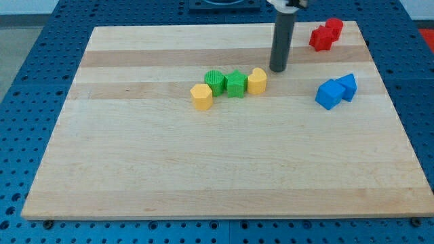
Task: Move the yellow heart to the top center
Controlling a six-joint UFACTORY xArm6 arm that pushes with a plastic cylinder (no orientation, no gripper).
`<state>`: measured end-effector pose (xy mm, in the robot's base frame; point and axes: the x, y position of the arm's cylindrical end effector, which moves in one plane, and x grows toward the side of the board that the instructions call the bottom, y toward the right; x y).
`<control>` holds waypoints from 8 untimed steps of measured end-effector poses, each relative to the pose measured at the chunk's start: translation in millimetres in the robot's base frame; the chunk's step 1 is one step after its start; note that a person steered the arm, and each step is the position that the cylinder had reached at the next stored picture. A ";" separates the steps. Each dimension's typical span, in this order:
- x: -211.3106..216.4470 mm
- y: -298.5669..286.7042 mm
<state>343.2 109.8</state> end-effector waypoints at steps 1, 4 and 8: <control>30.5 1.5; 71.3 -32.2; -3.1 -78.5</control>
<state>340.1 31.3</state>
